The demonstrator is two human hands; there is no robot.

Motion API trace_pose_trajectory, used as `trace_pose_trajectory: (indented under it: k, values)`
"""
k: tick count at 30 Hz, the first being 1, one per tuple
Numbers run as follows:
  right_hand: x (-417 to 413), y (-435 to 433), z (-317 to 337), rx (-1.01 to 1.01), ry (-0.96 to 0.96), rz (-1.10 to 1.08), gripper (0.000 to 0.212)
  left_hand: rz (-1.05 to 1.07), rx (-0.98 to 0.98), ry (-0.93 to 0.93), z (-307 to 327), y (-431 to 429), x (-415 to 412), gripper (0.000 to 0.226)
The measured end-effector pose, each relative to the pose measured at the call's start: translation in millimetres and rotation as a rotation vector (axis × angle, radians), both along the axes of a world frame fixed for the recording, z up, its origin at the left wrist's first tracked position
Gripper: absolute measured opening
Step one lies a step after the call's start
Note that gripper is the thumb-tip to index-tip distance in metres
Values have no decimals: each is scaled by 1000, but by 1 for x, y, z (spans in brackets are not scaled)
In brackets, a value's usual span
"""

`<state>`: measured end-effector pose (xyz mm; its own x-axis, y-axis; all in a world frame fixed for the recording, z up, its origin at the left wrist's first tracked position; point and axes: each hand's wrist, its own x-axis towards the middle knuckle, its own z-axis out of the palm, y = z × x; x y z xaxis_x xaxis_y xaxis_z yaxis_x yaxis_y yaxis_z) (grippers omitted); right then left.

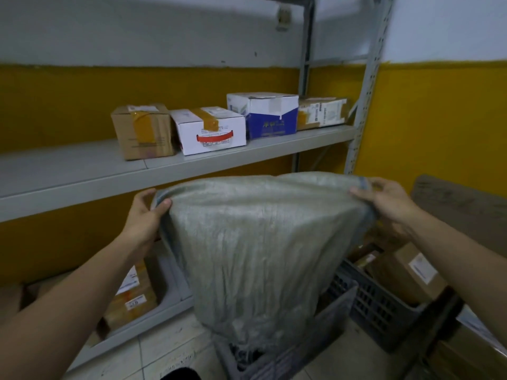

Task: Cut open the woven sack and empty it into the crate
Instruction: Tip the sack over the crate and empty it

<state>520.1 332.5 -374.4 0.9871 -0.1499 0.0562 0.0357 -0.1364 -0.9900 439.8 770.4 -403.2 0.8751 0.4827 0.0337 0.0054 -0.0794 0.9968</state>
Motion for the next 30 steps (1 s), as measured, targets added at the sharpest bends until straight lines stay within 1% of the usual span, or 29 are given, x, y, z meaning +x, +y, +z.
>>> trace_pose_trajectory:
  k: [1,2,3,4,5,6,7,8,9,10,11,12,13,14,15,16,17,18,20,21,24,25,26,27,28,29,30]
  values:
    - [0,2,4,47,-40,-56,53,47,9,-23,3,1,0,62]
    - [0,4,5,50,-46,-32,61,69,6,-50,7,1,-1,68]
    - [-2,8,3,-29,-8,49,72,73,11,-75,10,0,-3,69]
    - [-4,13,0,-163,57,149,76,65,43,-86,11,2,-4,65]
    - [-5,16,-1,-284,98,217,69,61,108,-83,11,4,-5,57]
    - [-4,17,-1,-373,95,231,53,68,196,-80,13,8,-8,47]
    - [-4,20,2,-411,40,185,36,87,289,-83,15,11,-11,37]
    - [-3,22,7,-403,-26,91,25,103,368,-86,17,14,-14,30]
    - [-3,24,12,-376,-97,-2,19,112,428,-81,21,15,-16,26]
    - [-3,26,17,-368,-151,-77,18,114,468,-76,26,17,-19,23]
    - [-3,29,21,-374,-179,-102,19,100,470,-71,31,20,-22,21]
    - [-4,31,23,-367,-175,-70,20,58,428,-58,36,23,-25,21]
    - [-6,32,25,-340,-150,8,23,-14,359,-40,42,27,-31,25]
    - [-10,33,27,-312,-101,122,32,-105,307,-19,48,32,-37,33]
    - [-15,35,30,-320,-52,233,43,-194,310,-1,53,35,-45,44]
    - [-21,37,33,-387,-37,302,51,-260,359,14,56,40,-51,53]
    - [-25,38,36,-481,-66,306,51,-297,432,27,59,44,-56,57]
    - [-29,40,38,-562,-99,263,44,-305,512,41,60,49,-59,55]
    - [-36,44,42,-627,-143,174,16,-267,664,65,62,54,-60,41]
    - [-40,47,46,-664,-149,150,9,-235,742,69,62,56,-61,30]
    - [-46,49,50,-778,-187,130,23,-128,882,114,62,62,-61,9]
    - [-46,49,49,-769,-207,141,23,-100,907,130,61,63,-61,7]
    - [-45,48,47,-721,-235,151,19,-74,942,140,60,66,-60,7]
    - [-43,47,44,-653,-260,144,14,-57,982,138,59,69,-59,8]
    - [-41,46,40,-585,-293,116,14,-54,1002,121,60,70,-57,10]
    - [-38,46,35,-538,-342,67,17,-72,964,90,61,69,-57,10]
    - [-35,47,32,-509,-381,28,20,-113,871,53,63,66,-56,10]
